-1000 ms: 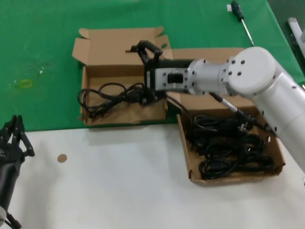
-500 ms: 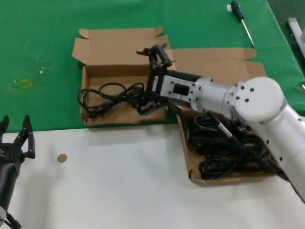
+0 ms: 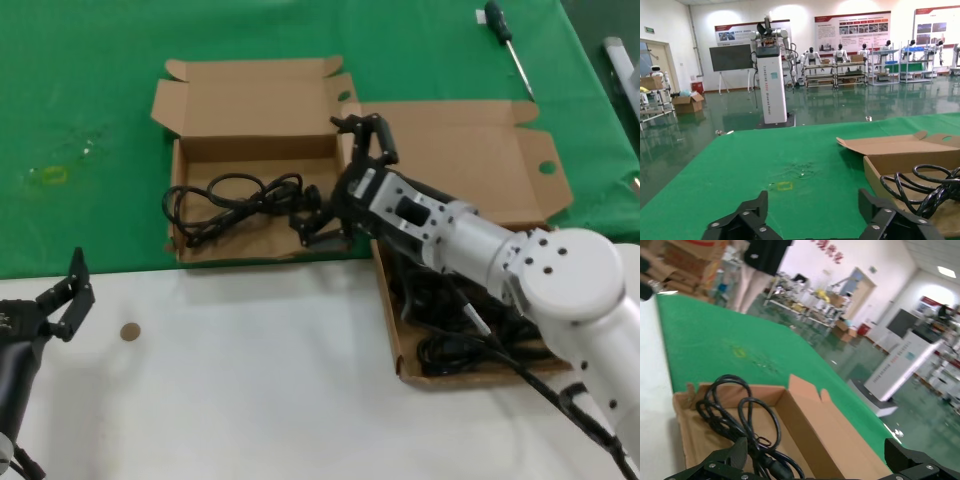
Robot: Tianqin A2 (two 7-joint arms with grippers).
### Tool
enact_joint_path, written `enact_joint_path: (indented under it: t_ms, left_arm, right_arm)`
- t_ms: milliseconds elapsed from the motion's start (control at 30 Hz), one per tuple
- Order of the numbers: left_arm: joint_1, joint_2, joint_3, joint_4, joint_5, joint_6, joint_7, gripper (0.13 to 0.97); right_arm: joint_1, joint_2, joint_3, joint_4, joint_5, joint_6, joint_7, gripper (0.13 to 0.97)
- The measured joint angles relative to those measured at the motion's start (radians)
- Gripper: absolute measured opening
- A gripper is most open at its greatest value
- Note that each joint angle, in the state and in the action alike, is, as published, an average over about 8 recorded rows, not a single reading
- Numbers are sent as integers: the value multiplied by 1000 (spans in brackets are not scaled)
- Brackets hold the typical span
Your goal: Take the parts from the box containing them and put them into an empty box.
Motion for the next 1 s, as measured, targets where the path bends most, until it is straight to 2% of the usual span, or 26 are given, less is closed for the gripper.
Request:
enact_joint_path:
  t_ms: [67, 333, 633, 767, 1000]
  left_arm:
    - [0, 0, 0, 0, 0, 0, 0, 508]
    - [0, 0, 0, 0, 0, 0, 0, 727]
    - [0, 0, 0, 0, 0, 0, 0, 877]
    - [0, 0, 0, 0, 0, 0, 0, 877]
    - [0, 0, 0, 0, 0, 0, 0, 944]
  right_arm:
    - [-27, 2, 14, 19, 12, 18, 11, 965]
    - [-135, 9, 70, 96, 60, 90, 57, 966]
    - [-255, 17, 134, 183, 114, 172, 109, 966]
    - [-310, 21, 162, 222, 138, 208, 132, 966]
    - [-403, 27, 211, 289, 181, 272, 172, 966]
